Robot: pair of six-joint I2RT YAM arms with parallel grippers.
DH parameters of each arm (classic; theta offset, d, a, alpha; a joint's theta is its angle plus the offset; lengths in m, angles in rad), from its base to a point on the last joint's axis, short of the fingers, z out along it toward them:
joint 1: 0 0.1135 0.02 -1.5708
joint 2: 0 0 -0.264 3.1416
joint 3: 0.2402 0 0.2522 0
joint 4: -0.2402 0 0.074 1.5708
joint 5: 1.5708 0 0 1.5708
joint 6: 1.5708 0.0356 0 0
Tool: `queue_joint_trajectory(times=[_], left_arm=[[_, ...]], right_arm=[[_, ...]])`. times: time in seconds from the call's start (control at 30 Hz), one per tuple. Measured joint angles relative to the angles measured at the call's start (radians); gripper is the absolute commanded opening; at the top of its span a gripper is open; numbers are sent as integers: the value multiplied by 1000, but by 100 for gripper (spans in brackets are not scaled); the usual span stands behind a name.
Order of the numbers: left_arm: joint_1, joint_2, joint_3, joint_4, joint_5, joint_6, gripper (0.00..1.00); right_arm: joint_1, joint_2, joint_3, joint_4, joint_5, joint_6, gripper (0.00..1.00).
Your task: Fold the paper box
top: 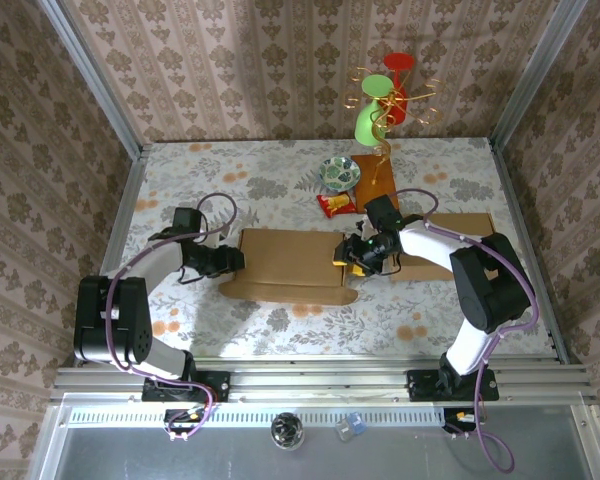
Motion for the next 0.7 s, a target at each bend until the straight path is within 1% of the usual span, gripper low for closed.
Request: queue_joint_trajectory(times=[0.37,0.43,0.7], left_arm=[[0,0,-3,14,8,-8,22],[0,0,-5,18,10,-8,18],[24,-10,-31,51,34,-10,14]], right_arm=[[-52,-1,-32,59,-32,-14,62],[-56,-1,-37,81,-37,-14,63],[-69,20,-74,187,-64,-13,71]])
